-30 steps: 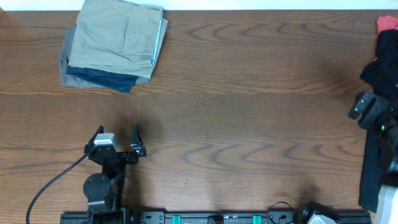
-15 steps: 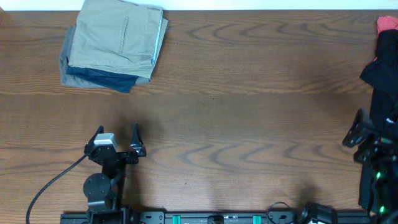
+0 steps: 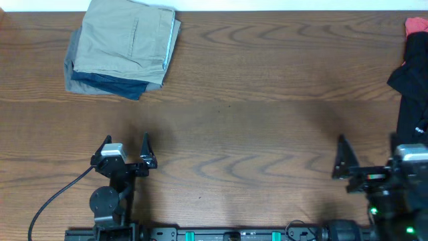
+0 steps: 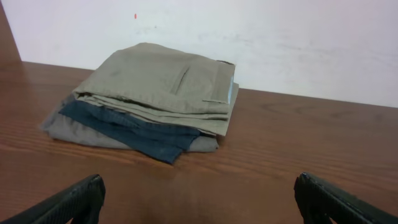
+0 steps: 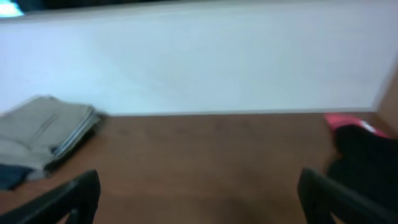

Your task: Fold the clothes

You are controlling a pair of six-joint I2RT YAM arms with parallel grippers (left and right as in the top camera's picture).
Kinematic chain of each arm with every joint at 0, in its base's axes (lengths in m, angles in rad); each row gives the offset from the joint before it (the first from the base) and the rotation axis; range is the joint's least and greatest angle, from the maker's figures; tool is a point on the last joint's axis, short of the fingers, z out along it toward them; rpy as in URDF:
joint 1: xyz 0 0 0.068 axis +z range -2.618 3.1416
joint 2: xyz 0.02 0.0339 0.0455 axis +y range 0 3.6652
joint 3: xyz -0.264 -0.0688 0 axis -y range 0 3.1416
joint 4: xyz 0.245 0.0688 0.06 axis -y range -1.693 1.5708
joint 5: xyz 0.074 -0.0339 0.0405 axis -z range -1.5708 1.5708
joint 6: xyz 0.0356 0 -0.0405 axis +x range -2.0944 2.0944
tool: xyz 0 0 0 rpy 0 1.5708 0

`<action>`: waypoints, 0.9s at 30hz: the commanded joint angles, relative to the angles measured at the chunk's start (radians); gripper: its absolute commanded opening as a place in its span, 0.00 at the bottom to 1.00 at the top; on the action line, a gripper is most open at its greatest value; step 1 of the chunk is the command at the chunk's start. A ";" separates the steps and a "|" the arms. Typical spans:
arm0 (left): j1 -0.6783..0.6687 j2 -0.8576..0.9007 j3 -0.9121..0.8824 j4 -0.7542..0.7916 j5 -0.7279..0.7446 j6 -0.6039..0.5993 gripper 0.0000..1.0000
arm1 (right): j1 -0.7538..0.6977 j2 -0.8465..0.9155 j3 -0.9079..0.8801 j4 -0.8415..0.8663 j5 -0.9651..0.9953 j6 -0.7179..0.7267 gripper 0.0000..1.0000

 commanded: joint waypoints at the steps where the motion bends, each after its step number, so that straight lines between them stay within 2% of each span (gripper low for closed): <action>1: 0.005 -0.006 -0.015 -0.036 0.014 0.017 0.98 | 0.026 -0.090 -0.150 0.111 -0.086 0.013 0.99; 9: 0.005 -0.006 -0.015 -0.036 0.014 0.017 0.98 | 0.026 -0.277 -0.476 0.389 -0.104 0.089 0.99; 27: 0.005 -0.006 -0.015 -0.036 0.014 0.017 0.98 | 0.027 -0.274 -0.788 0.721 -0.066 0.110 0.99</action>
